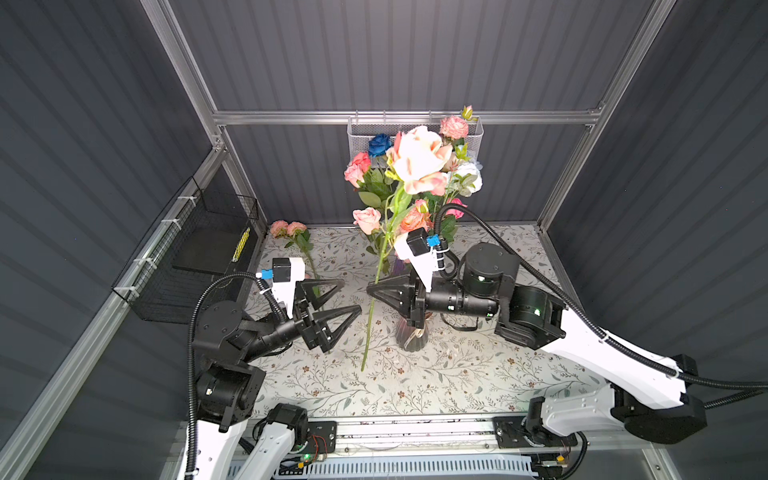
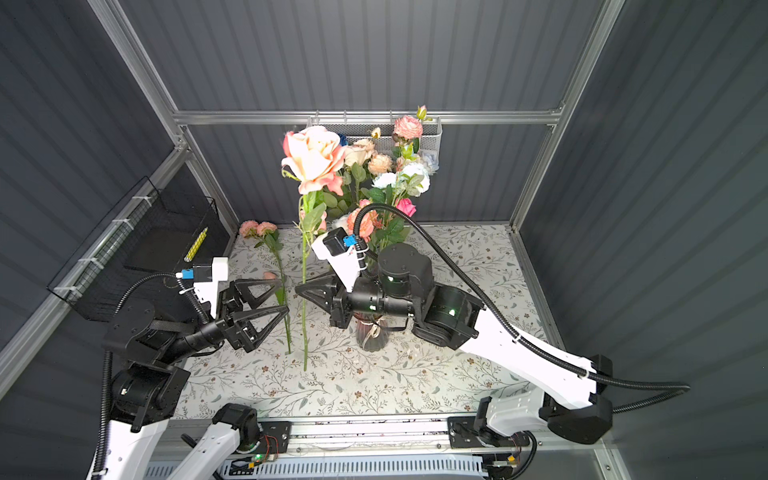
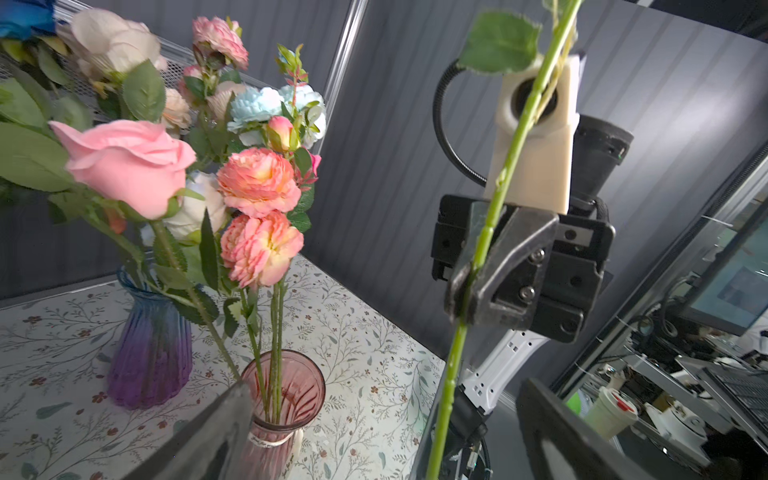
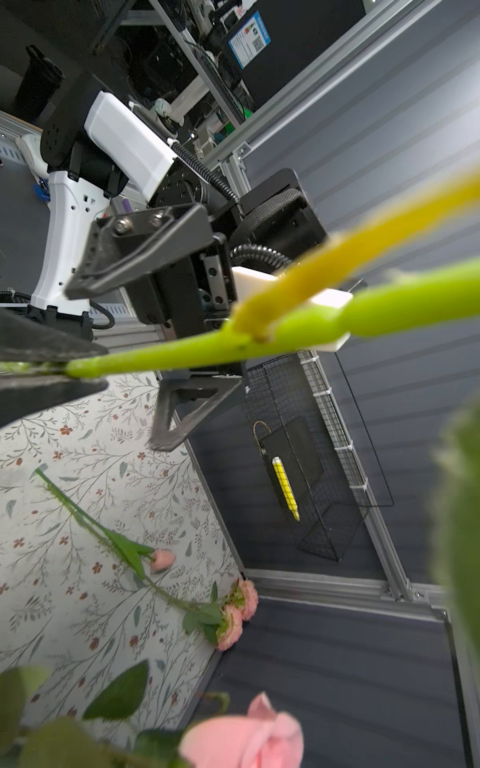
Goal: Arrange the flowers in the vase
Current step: 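Grasp the pink rose stem with the right gripper and open the left gripper, then lower the pink rose into the red-pink vase with the right gripper while left withdraws, then open the right gripper and withdraw it while the left gripper returns to the flowers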
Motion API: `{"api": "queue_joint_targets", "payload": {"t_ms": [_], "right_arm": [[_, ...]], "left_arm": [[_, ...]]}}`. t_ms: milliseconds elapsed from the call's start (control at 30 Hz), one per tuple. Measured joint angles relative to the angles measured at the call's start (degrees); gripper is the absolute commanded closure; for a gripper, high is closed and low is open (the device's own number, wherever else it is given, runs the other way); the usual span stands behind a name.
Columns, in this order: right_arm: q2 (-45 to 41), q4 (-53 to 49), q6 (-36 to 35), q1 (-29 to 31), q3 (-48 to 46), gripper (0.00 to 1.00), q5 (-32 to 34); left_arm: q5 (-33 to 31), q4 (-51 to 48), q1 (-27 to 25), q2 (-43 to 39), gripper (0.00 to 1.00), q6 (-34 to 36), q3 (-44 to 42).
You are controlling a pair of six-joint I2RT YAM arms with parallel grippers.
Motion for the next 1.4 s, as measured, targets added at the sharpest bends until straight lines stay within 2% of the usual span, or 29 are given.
{"api": "queue_joint_targets", "payload": {"t_ms": [267, 467, 567, 700, 900, 1033, 1200, 1300, 1400], "right_arm": [[-8.96, -4.39, -3.34, 0.0, -6.45, 1.0, 9.42], [-13.22, -7.8, -9.29, -0.31, -5.86, 1.0, 19.12], [-13.22, -8.68, -11.8, -1.62, -4.22, 1.0, 21.55], [-12.26, -8.68, -13.75, -5.4, -1.97, 1.0, 21.94], [-7.02, -6.01, -13.7, -12.72, -0.04, 1.0, 18.36], [-1.33, -4.68, -13.18, -13.57, -1.18, 1.0, 16.2], [1.49, -3.39, -12.17, -13.57, -7.58, 1.0, 15.93], [1.33, -2.51, -10.99, -13.57, -11.74, 0.87, 15.93], [0.66, -1.57, -9.01, -13.57, -15.04, 0.66, 15.85]], "left_arm": [[-15.74, -5.27, 0.0, -0.09, 0.0, 0.2, -1.62], [-21.14, -9.49, 0.0, 0.0, 0.0, 0.24, -5.66], [-22.25, -10.78, 0.0, -0.2, 0.0, 0.26, -5.79], [-23.02, -11.8, 0.0, -0.92, 0.0, 0.26, -5.81], [-23.41, -12.09, 0.0, -1.14, 0.0, 0.26, -6.25], [-23.71, -12.13, 0.0, -1.14, 0.0, 0.24, -6.78], [-24.68, -12.61, 0.0, -1.51, 0.0, 0.24, -7.17], [-25.09, -12.72, 0.0, -1.57, 0.0, 0.24, -7.52], [-25.51, -12.92, 0.0, -1.57, 0.0, 0.22, -7.91]]}}
